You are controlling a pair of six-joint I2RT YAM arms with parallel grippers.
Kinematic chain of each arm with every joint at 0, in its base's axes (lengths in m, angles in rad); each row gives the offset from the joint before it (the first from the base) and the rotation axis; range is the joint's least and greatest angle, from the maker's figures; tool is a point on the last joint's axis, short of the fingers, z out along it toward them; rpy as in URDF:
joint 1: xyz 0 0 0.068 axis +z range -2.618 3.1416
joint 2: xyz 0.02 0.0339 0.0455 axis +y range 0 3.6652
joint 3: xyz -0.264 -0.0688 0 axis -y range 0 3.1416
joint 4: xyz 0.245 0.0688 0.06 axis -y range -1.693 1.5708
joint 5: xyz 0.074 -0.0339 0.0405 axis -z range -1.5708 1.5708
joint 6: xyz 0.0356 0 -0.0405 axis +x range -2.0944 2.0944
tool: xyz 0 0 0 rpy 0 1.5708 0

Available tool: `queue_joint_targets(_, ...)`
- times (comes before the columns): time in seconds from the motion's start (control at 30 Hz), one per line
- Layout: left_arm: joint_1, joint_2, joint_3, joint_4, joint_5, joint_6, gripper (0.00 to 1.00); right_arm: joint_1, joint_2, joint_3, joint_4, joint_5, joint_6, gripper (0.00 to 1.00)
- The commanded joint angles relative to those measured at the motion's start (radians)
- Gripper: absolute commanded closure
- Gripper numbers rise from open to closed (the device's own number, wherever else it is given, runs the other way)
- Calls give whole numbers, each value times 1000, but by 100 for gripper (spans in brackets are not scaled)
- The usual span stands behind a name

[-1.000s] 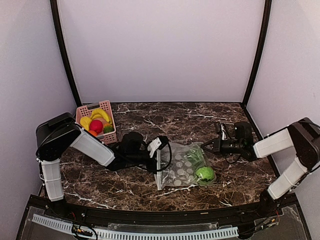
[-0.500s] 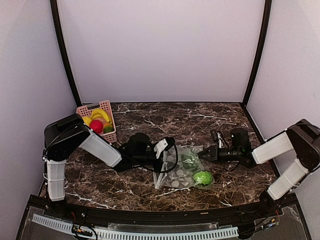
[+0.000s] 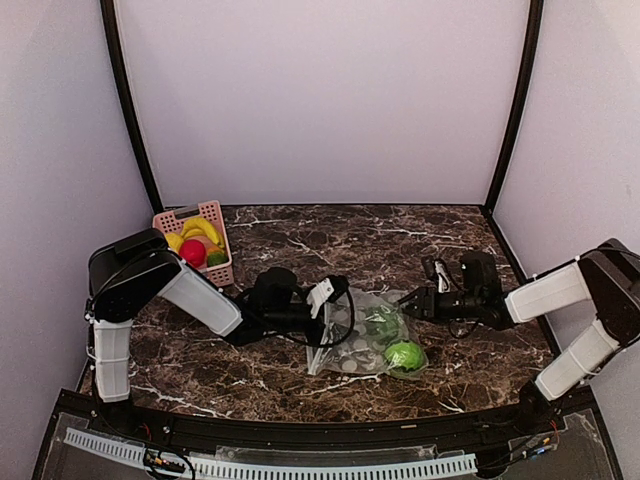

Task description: Open the zip-top bag and remove the fake food

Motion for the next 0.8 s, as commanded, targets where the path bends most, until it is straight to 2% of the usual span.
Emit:
queue_joint_targets(0.0,-6,6,9,11,28,4,13,8,73,21,90,-41,40,42)
queue_joint_targets(0.17,-9,26,32,2,40,-1,11,27,146,13,192,-90,101,64)
queue_joint_targets(0.4,-18,53,48,-9,58,-16,6,83,204,-1,254,-78,136,95)
queue_joint_targets(0.5,-20,62,50,-1,68,-32,2,104,231,-8,280,-73,146,100)
queue_joint_targets(0.77,-30,73,56,6,72,-28,1,144,274,1,318,-76,164,100)
